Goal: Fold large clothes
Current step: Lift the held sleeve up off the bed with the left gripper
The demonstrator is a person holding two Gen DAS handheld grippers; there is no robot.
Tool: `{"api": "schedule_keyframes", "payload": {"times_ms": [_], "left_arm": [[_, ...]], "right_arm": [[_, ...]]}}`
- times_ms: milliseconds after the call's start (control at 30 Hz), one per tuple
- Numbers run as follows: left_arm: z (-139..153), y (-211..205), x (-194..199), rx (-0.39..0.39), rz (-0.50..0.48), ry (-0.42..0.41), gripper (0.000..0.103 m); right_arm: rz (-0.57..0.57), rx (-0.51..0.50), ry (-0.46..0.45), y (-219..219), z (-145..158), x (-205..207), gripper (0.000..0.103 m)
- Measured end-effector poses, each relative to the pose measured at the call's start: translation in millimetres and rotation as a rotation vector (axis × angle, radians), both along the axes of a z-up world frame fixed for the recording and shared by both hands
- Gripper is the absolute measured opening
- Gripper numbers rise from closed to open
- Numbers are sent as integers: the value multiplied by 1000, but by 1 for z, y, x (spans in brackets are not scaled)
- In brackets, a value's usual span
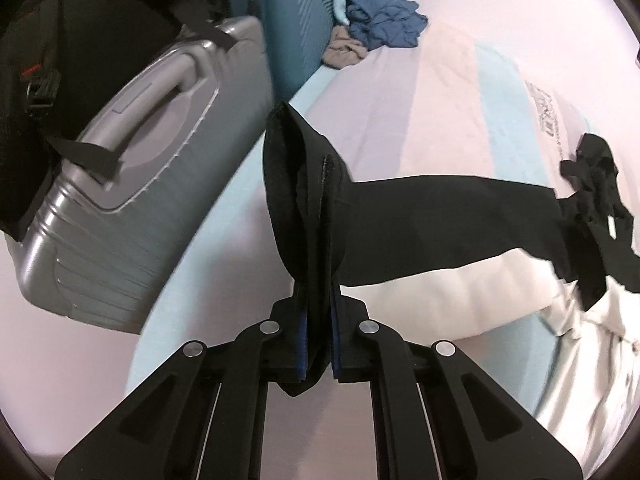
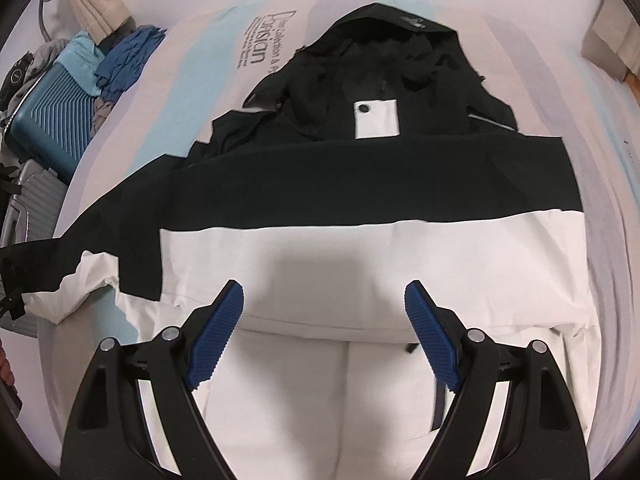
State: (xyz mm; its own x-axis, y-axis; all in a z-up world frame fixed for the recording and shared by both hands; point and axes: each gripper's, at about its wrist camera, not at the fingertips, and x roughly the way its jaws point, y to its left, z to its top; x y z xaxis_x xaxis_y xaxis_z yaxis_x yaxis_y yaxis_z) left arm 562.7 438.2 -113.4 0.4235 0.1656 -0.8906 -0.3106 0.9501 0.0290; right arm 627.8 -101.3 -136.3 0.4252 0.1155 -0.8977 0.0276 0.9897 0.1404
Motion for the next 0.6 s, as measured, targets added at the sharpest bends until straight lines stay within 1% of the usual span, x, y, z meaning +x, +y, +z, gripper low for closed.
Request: {"api": "schedule_keyframes", "payload": {"times_ms": [167, 300, 433, 500, 600], "left_arm": [[14, -44, 8, 33, -31, -33, 6], [24, -84, 14, 23, -58, -50, 6], [29, -121, 21, 16, -84, -61, 6], [33, -143, 24, 15, -98, -69, 6], [38, -171, 28, 19, -122, -81, 6]], "right_arm": [[-23, -22, -73, -26, 7, -5, 86], [-40, -55, -109, -49, 9, -7, 90], [-50, -91, -135, -75, 10, -7, 92], [-54, -110, -148, -85, 11, -9, 94], [-52, -136, -176, -101, 14, -11, 94]]}}
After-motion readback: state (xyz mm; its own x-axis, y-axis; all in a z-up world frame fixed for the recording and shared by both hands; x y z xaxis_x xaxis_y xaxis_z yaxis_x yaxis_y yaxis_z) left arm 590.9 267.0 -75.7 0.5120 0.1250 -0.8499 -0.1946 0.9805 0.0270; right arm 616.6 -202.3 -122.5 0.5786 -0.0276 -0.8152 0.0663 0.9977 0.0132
